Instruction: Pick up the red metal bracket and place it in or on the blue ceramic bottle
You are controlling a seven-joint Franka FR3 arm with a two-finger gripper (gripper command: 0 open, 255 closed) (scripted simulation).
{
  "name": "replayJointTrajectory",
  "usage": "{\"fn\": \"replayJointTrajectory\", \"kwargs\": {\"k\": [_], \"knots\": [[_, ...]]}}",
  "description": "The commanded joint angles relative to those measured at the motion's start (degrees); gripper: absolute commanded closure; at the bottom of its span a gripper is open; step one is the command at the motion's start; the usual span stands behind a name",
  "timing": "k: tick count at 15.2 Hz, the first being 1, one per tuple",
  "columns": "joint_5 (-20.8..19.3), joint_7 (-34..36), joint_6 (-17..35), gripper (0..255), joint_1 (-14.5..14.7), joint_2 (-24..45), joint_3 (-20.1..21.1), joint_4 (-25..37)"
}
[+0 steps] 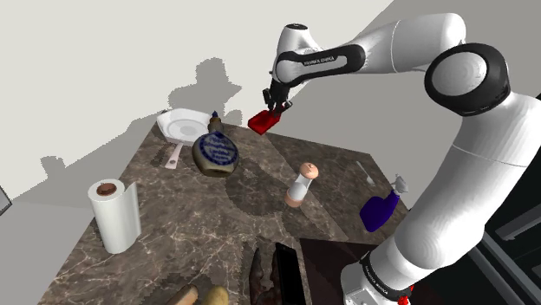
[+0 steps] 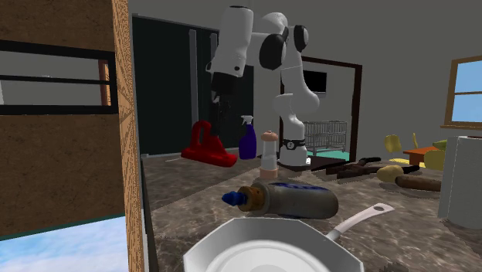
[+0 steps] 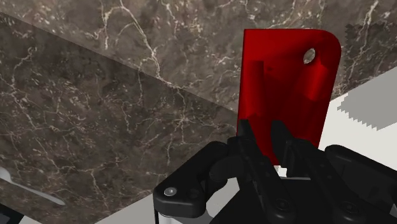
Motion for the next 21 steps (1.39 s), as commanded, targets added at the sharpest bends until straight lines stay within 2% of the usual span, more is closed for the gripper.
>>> {"fn": "replayJointTrajectory", "kwargs": {"k": [1,13,21], "knots": [[0.3,-0.4,-1.2,255,0.0,-0.6,0.1,0.7],[2.0,-2.6,-9.0,255,-0.1,-3.1,0.6,6.3],[0.5,7.2,-13.1,255,6.5,-2.5,4.1,8.7]]}}
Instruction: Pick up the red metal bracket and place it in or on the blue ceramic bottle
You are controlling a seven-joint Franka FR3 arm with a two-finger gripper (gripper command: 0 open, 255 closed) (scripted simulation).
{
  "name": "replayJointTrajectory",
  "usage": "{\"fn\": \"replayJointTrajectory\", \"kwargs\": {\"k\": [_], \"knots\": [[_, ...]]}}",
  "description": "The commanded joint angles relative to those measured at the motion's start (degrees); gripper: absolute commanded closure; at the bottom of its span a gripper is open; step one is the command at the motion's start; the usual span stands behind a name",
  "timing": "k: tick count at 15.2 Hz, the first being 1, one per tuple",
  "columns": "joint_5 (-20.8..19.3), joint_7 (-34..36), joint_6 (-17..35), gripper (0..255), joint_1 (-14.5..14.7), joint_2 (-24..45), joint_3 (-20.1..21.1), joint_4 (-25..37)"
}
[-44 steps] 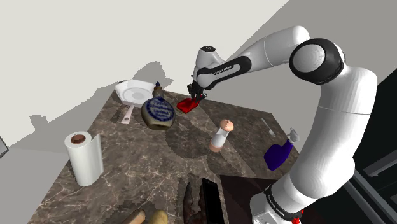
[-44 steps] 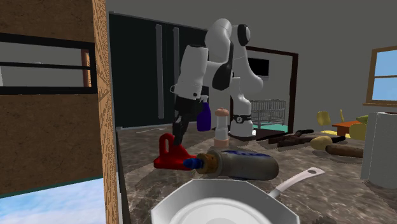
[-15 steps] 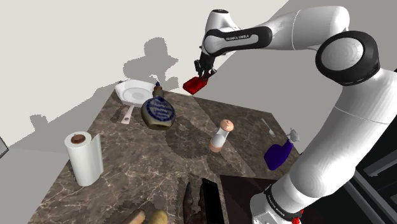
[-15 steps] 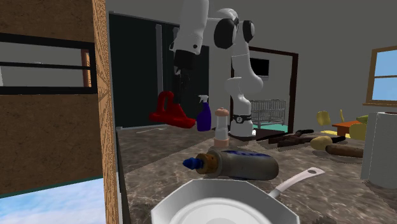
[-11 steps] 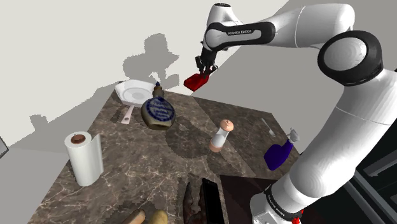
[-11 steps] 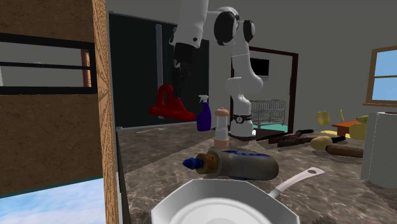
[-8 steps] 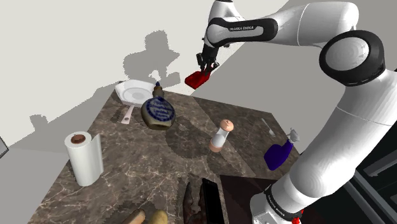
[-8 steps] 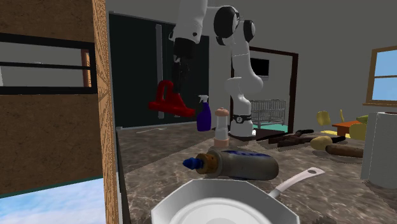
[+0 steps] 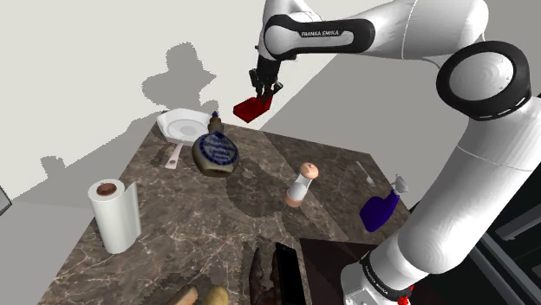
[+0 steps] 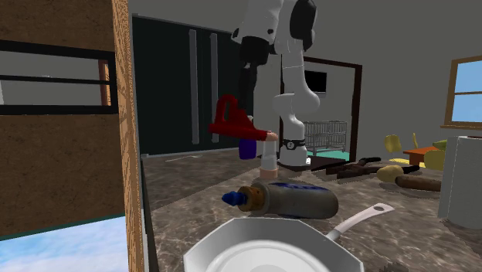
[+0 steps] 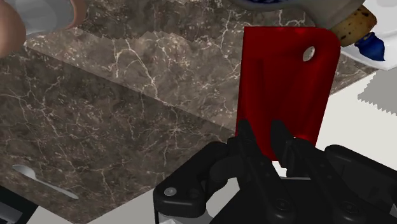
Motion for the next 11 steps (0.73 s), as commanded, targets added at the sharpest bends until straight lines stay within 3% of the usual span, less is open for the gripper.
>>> {"fn": "replayJointTrajectory", "kwargs": {"k": [1,8,11], "knots": [[-0.4,2.5,-1.5,255,1.8,0.5,0.9,1.3],[-2.3,11.1,-6.8,255,8.5,4.6,3.8,8.5],[-2.6,11.6,-4.7,255,8.5,4.9,3.7,6.5]]}}
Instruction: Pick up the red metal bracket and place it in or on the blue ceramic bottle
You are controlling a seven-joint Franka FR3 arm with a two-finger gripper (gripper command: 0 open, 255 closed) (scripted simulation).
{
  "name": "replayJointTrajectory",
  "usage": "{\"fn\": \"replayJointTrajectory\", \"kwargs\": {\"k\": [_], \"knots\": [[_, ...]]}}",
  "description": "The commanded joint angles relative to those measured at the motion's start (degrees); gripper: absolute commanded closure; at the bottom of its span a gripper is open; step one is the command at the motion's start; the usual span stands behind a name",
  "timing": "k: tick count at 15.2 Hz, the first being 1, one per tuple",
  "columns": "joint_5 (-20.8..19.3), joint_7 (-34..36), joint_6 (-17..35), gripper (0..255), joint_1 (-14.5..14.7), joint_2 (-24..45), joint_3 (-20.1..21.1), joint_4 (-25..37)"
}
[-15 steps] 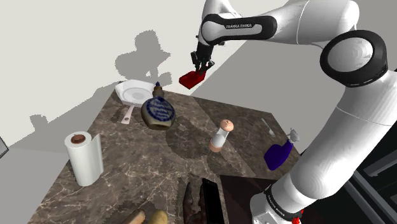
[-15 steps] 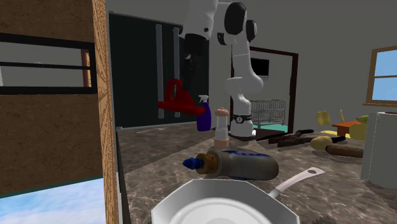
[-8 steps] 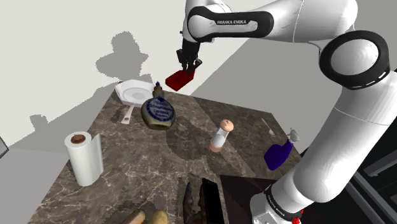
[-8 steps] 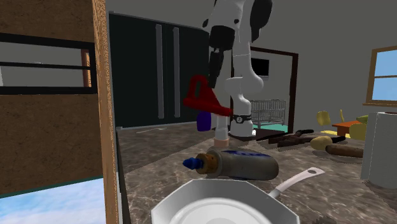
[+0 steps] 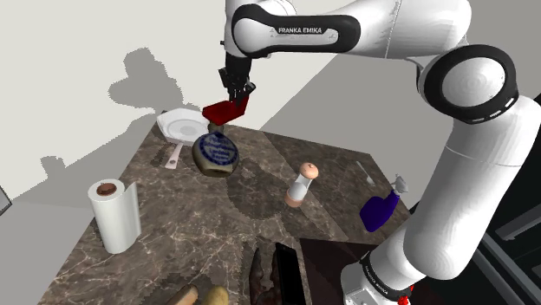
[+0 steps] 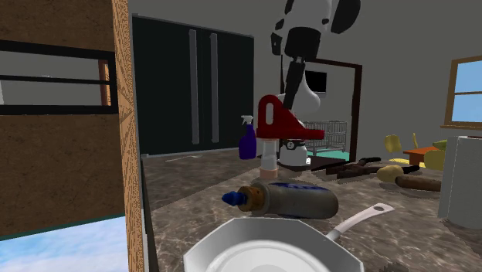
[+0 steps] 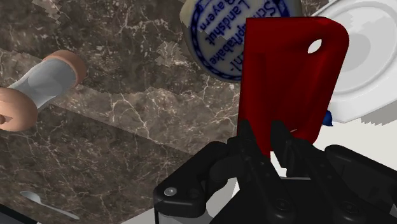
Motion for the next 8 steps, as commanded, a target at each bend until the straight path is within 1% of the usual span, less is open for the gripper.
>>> {"fn": "replayJointTrajectory", "kwargs": {"k": [1,8], "knots": [[-0.2,0.5,1.1,255,0.1,0.3,0.0,-0.9],[-1.1,1.8,5.8,255,0.0,1.4,-0.3,-4.7]]}}
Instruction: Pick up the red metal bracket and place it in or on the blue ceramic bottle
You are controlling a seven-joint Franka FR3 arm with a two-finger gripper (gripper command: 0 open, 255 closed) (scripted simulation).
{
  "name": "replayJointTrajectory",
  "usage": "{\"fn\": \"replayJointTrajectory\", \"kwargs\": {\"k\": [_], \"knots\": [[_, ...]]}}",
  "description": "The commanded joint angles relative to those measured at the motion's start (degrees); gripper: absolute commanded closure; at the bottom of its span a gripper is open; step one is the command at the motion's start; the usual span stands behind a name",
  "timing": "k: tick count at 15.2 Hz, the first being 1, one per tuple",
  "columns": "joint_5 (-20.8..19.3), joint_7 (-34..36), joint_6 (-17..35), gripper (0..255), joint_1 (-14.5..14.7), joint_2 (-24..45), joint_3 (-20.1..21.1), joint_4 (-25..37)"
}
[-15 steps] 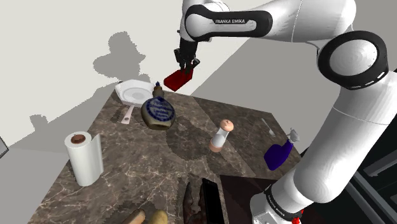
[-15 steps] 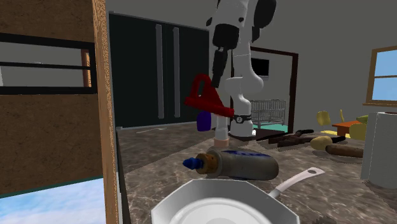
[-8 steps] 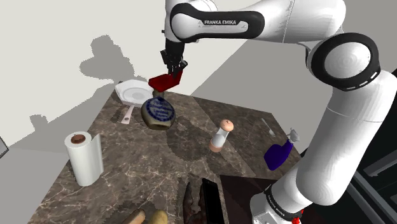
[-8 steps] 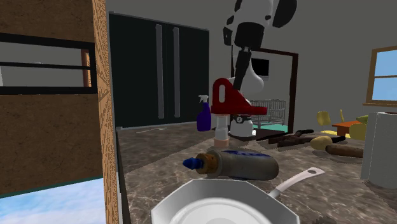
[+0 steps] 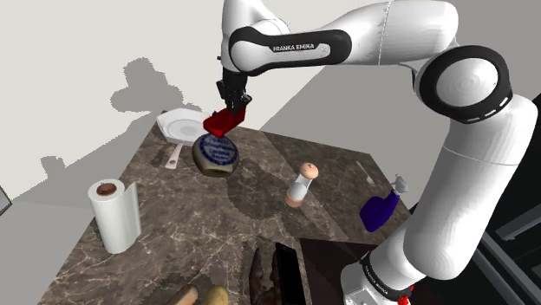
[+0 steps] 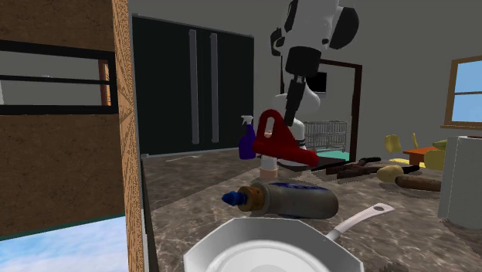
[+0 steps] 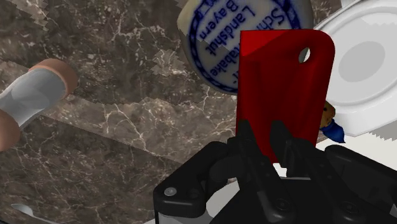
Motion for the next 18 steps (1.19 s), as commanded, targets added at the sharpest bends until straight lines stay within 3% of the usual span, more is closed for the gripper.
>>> {"fn": "replayJointTrajectory", "kwargs": {"k": [1,6,14,15,18], "knots": [[-0.3,0.3,1.3,255,-0.1,0.4,-0.1,-0.9],[-1.1,1.3,4.4,255,-0.1,1.6,-0.4,-3.0],[-1.1,1.3,4.4,255,-0.1,1.6,-0.4,-3.0],[-1.1,1.3,4.4,0,-0.1,1.6,-0.4,-3.0],[-1.1,1.3,4.4,0,-0.1,1.6,-0.4,-3.0]]}}
